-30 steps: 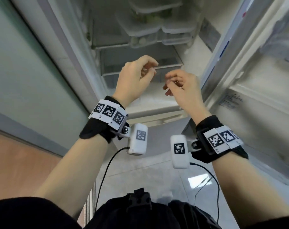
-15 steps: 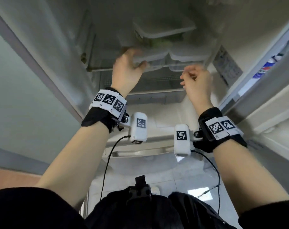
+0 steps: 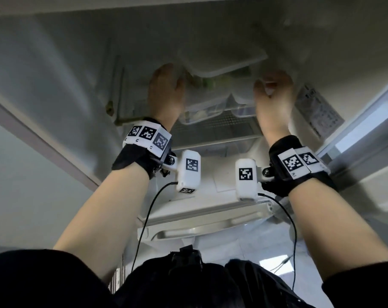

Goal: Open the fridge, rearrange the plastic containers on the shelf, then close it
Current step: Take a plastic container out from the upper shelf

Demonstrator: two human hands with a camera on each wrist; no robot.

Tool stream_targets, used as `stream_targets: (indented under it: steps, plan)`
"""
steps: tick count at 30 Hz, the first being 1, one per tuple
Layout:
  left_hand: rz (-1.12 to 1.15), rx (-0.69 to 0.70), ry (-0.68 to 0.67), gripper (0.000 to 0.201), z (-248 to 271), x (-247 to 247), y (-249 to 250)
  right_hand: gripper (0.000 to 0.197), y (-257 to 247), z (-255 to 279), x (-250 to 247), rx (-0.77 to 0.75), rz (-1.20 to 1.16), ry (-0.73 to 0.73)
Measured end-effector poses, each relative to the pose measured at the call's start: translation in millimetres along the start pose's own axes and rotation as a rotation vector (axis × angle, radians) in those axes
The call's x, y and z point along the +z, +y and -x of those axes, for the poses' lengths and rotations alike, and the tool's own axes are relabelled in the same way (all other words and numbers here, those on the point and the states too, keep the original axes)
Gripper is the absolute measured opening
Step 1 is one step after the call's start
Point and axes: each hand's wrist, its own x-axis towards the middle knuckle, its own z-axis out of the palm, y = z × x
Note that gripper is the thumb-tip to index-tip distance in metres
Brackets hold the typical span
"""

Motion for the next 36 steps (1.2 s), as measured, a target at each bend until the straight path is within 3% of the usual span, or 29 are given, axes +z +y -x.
stream_targets:
  steps: [6, 9, 12, 20, 23, 28, 36]
  plan:
    - [0.249, -0.138, -0.103, 0.046, -23.4, 6.5, 16.6, 0.04, -9.9, -18.8, 5.2, 0.071, 0.219, -0.172]
    - [0.371, -0.209, -0.151, 0.04, -30.6, 10.8, 19.1, 0.039, -13.7, -25.7, 7.3, 0.128, 0.248, -0.251]
    - [0.454, -0.252, -0.145, 0.039, -33.6, 12.2, 19.4, 0.051, -15.5, -29.4, 8.2, 0.144, 0.252, -0.286]
    - [0.615, -0.203, -0.13, 0.033, -18.3, 6.2, 35.8, 0.049, -21.8, -18.8, 4.1, 0.16, 0.181, -0.294]
    - [0.689, -0.214, -0.126, 0.034, -9.6, 3.2, 43.0, 0.053, -24.1, -14.7, 1.0, 0.179, 0.127, -0.297]
    - [0.805, -0.235, -0.074, 0.057, 10.3, -3.5, 50.4, 0.06, -28.7, -2.5, -2.9, 0.16, -0.095, -0.302]
    - [0.894, -0.186, -0.047, 0.042, 39.9, -3.9, 50.5, 0.055, -28.9, 29.0, -18.5, 0.116, -0.353, -0.29]
